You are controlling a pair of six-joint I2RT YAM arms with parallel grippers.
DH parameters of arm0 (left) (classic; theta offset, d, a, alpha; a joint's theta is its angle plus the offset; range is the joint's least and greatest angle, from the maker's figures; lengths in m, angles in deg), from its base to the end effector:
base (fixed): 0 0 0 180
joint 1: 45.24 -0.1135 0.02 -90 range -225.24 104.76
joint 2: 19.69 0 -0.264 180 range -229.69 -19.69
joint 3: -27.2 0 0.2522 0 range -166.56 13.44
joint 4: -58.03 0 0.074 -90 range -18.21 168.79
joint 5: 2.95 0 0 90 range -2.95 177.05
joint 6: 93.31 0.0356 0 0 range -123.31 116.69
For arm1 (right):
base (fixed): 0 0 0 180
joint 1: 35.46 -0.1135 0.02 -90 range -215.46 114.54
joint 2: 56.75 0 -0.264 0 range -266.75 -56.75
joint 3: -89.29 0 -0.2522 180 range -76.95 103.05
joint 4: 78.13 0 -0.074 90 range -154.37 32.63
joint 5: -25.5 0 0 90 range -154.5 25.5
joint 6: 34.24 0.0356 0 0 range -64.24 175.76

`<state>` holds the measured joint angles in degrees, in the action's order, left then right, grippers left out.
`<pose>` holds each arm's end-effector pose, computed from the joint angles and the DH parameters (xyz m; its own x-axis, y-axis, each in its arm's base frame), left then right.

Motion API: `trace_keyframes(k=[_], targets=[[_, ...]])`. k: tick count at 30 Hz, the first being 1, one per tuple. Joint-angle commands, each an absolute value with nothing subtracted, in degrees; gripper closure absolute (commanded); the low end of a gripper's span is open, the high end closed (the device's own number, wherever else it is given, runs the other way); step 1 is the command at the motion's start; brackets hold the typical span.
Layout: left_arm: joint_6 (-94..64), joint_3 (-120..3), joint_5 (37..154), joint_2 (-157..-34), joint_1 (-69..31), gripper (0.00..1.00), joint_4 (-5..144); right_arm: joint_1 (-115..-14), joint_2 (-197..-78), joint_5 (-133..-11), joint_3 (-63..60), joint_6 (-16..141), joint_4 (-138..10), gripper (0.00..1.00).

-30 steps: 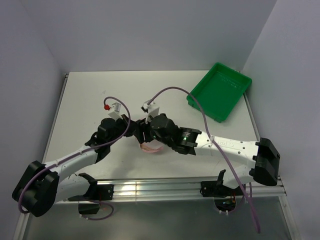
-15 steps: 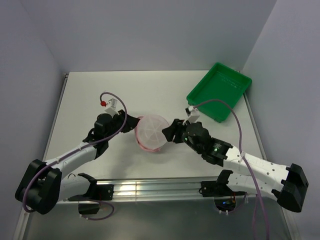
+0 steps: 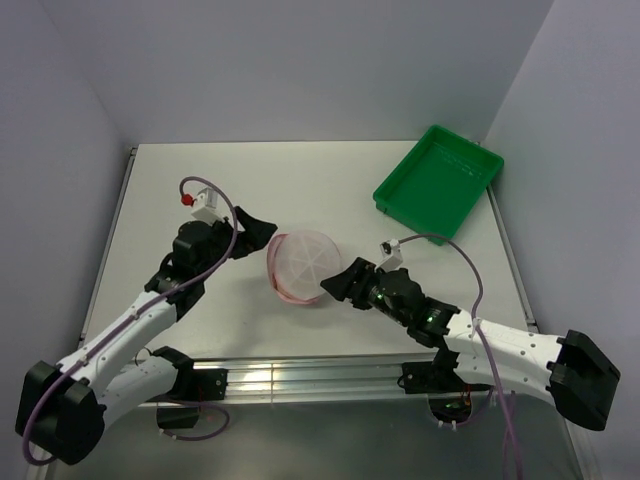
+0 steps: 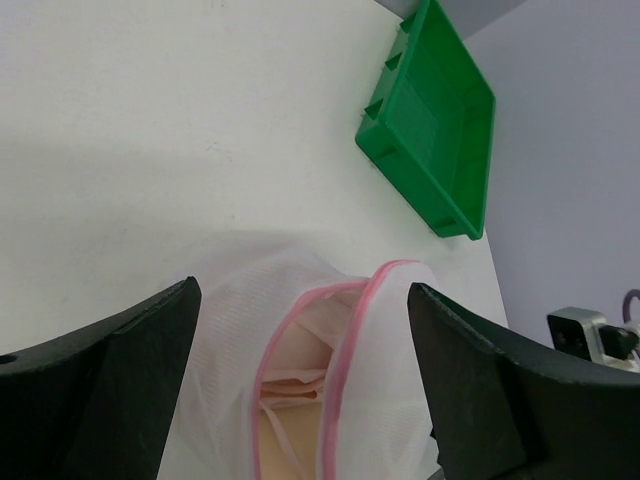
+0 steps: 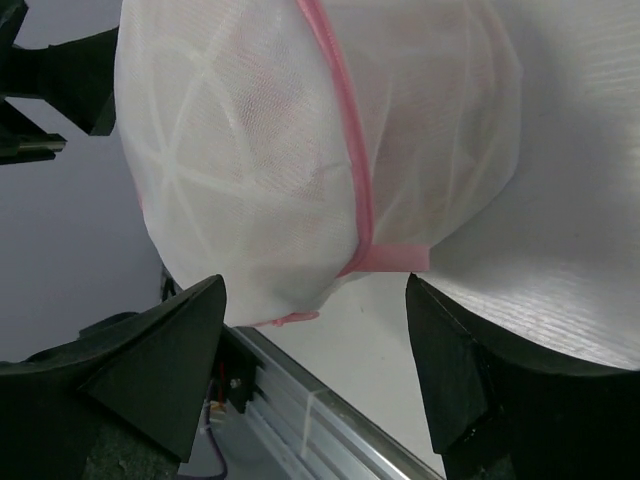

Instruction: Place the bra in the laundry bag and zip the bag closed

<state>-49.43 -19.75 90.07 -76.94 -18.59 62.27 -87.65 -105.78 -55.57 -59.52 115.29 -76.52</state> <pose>0.2059 -0.1055 0.2629 -0.5112 -0.5488 -0.6614 0.1803 0.6840 -0.7069 0.1208 0.1467 0.1992 -0.6989 0.4882 -0.5227 -0.1743 0.5925 0.7865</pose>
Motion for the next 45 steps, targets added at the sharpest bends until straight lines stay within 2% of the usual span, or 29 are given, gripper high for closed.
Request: trace_keyframes(k=[1,3,7,9,12,15,16,20,26,32,36,40,42,45], targets=[[-48.65,-20.23,88.98,-71.57,-18.7,0.1,67.47,-87.41,-108.51,-59.39,-59.81,118.51,-87.04,0.2],[-49.36,-17.69,89.77,-69.27,-18.7,0.11,70.28,-87.32,-110.78,-60.53,-59.81,119.56,-90.37,0.22],[-53.22,-13.2,94.67,-61.81,-18.44,0.21,74.77,-87.32,-113.43,-61.07,-58.85,120.36,-92.93,0.35],[-55.32,-11.79,95.92,-59.17,-17.3,0.26,78.37,-87.06,-114.66,-60.46,-57.53,120.36,-92.5,0.38],[-57.26,-11.69,95.23,-53.99,-14.32,0.27,84.94,-86.36,-116.77,-59.49,-55.69,120.53,-91.97,0.44],[-60.5,-11.52,94.52,-51.34,-11.24,0.27,88.91,-86.09,-118.88,-58.17,-54.28,121.24,-92.32,0.56],[-61.57,-11.35,94.69,-50.02,-10.45,0.28,89.01,-85.65,-119.93,-58.34,-53.67,121.41,-92.67,0.63],[-68.16,-9.68,94.17,-49.31,-3.17,0.29,84.9,-85.39,-121.52,-56.77,-52.61,122.55,-93.99,0.71],[-74.57,-9.41,88.02,-55.27,7.91,0.31,72.69,-84.77,-122.75,-55.18,-51.55,123.26,-95.31,0.86],[-75.11,-9.5,82.31,-67.4,13.64,0.34,58.29,-84.77,-123.72,-54.39,-52.25,123.17,-96.54,0.91],[-76.25,-8.45,79.32,-73.81,14.17,0.45,49.76,-84.68,-123.72,-53.95,-53.22,122.56,-97.33,0.93],[-75.46,-8.35,75.19,-76.9,14.87,0.51,43.59,-84.77,-123.19,-53.95,-54.71,121.59,-99.17,0.95],[-75.37,-8.53,74.22,-79.18,15.31,0.58,41.39,-84.77,-123.19,-54.04,-55.06,121.33,-99.7,0.96],[-75.73,-8.88,73.95,-81.38,15.49,0.6,39.97,-84.77,-123.11,-54.21,-55.68,120.98,-100.23,0.97]])
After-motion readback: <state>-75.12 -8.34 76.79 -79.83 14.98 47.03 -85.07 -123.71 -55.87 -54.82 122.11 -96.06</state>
